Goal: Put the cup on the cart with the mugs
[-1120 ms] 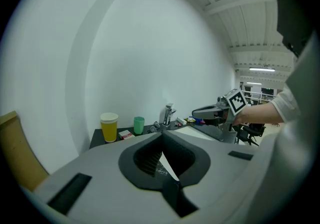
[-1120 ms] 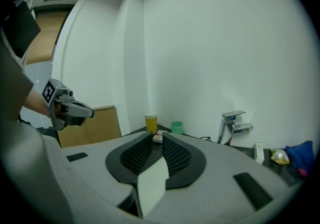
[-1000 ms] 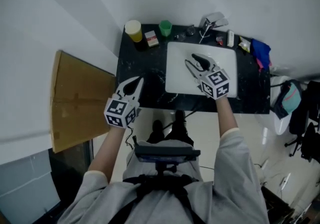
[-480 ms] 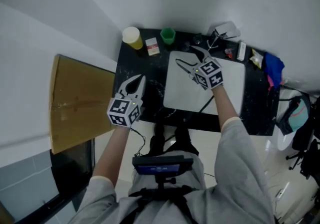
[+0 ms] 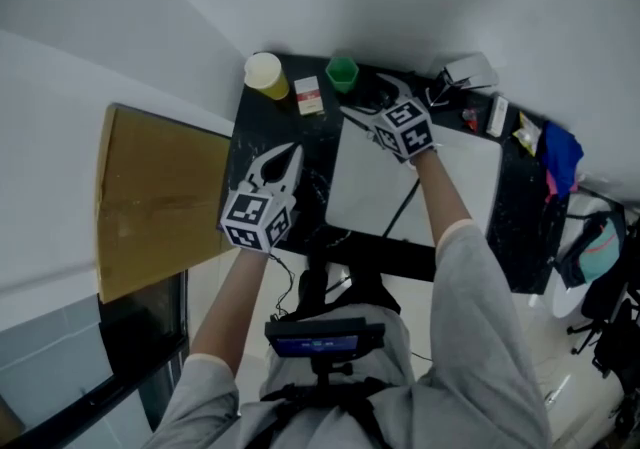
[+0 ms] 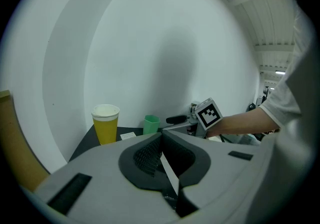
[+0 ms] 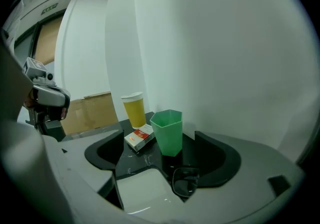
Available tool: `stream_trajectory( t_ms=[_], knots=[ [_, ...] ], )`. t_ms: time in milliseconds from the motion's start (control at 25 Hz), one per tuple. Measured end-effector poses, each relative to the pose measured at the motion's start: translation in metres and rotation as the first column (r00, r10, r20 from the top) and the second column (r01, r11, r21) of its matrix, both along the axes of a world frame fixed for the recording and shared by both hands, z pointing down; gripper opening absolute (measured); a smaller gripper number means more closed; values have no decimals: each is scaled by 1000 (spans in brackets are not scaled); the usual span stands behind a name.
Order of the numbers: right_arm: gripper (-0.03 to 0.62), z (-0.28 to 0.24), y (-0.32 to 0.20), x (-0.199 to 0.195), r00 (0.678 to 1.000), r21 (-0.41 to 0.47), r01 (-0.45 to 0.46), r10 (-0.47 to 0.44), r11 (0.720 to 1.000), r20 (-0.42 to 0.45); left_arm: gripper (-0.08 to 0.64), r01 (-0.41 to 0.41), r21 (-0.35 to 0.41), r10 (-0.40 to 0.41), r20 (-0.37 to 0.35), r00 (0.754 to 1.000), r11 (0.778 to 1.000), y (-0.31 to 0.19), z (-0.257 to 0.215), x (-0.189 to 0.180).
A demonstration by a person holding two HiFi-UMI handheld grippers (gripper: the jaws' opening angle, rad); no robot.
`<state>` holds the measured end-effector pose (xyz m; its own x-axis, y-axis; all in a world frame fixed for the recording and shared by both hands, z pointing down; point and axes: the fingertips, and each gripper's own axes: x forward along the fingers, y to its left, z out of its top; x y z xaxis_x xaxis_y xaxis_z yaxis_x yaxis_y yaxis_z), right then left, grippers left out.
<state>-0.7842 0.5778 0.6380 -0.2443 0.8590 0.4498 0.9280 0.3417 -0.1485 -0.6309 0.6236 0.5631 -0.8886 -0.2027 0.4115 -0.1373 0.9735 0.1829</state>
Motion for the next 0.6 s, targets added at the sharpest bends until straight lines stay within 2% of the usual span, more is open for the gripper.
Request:
stream_trajectory(
  t_ms=[600],
  knots=[
    [430,6,39,-27,1000,12,-2,2,1000,28,6,69,-4,-69,-29,997,998,15,9,9]
  ],
)
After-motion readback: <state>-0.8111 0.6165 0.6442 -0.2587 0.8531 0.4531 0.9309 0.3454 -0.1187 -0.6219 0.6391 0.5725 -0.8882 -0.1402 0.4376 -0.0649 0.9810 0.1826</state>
